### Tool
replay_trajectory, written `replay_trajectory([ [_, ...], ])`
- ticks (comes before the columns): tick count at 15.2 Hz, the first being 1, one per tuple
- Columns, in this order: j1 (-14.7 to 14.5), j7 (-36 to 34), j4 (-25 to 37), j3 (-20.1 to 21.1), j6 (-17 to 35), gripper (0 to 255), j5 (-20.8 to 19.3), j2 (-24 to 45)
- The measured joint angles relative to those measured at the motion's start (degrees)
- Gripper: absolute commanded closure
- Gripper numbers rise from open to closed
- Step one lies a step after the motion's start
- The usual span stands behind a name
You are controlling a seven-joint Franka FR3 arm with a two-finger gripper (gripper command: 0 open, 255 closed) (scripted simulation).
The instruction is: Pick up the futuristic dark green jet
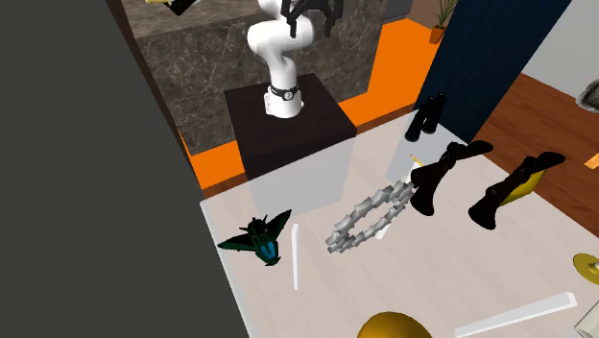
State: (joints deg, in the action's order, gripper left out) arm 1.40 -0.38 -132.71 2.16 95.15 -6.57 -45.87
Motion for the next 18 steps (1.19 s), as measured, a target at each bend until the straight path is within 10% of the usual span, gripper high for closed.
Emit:
replay_trajectory([
  [18, 2.04, 13.85, -2.77, -13.31, 23.45, 0, -2.52, 23.75],
])
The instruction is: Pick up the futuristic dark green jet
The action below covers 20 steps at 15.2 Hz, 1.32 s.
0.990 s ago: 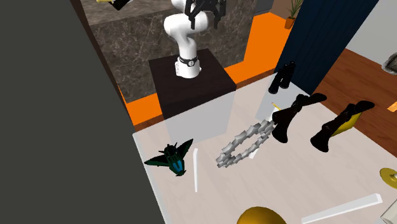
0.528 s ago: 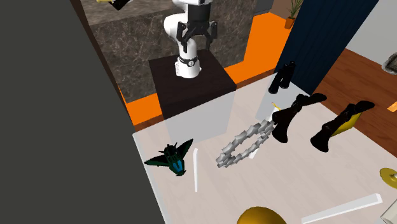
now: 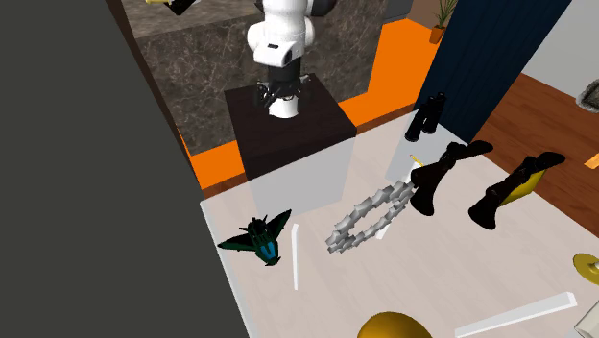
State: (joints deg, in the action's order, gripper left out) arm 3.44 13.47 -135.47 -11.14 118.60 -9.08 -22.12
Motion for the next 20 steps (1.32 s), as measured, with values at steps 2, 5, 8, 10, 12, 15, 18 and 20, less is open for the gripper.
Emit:
replay_trajectory([
  [2, -0.01, 2.05, 1.72, -1.44, 2.26, 0, 0.67, 4.41],
  [5, 0.22, 5.35, 3.05, -3.45, 5.86, 0, 1.88, 10.14],
  [8, 0.55, 9.07, 6.04, -5.14, 8.34, 0, 3.89, 16.48],
  [10, 0.87, 11.63, 8.12, -5.96, 10.41, 0, 5.71, 21.35],
  [12, 1.41, 14.31, 11.31, -6.41, 11.65, 0, 7.87, 26.55],
  [15, 2.58, 17.8, 15.13, -6.47, 13.26, 0, 10.71, 33.17],
  [18, 4.4, 21.31, 19.77, -6.01, 14.42, 0, 13.55, 40.23],
  [20, 5.52, 22.85, 24.43, -5.24, 14.12, 0, 15.23, 45.45],
])
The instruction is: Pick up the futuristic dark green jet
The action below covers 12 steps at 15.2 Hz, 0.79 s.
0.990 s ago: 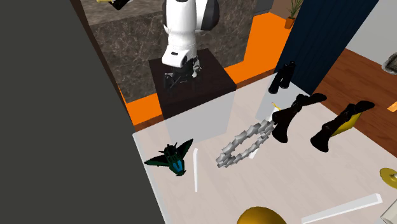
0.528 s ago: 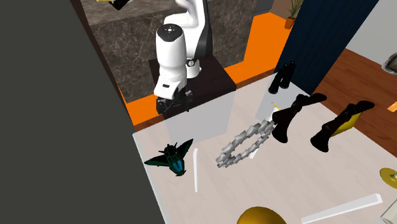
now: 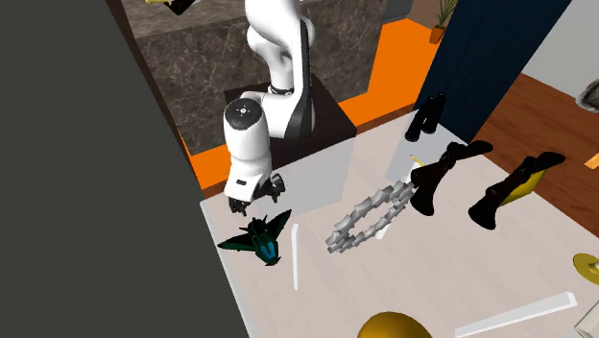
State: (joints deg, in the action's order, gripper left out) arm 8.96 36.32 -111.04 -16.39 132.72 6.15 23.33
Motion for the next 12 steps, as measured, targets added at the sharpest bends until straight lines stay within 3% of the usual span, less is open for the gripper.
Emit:
replay_trajectory([
  [4, 2.31, 2.76, 5.47, 0.9, 0.04, 0, 1.82, 6.62],
  [11, 3.08, 3.55, 5.86, 1.81, 3.6, 0, 3.04, 10.77],
  [12, 3.14, 3.61, 5.91, 1.85, 3.76, 255, 3.1, 10.98],
])
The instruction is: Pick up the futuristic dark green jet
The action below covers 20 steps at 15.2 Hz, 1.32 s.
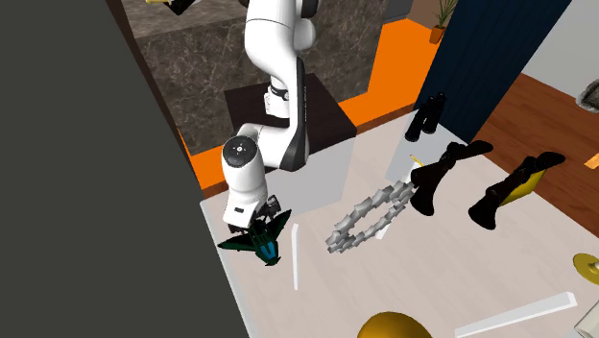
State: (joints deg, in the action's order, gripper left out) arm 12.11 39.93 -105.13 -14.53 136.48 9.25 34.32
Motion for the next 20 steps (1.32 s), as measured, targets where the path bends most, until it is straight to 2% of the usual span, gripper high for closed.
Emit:
replay_trajectory([
  [11, 0.0, 0.01, 0.02, 0.01, -0.02, 255, 0.0, -0.02],
  [20, -0.67, -0.63, 0.16, -1.03, -4.57, 255, -1.36, -4.5],
])
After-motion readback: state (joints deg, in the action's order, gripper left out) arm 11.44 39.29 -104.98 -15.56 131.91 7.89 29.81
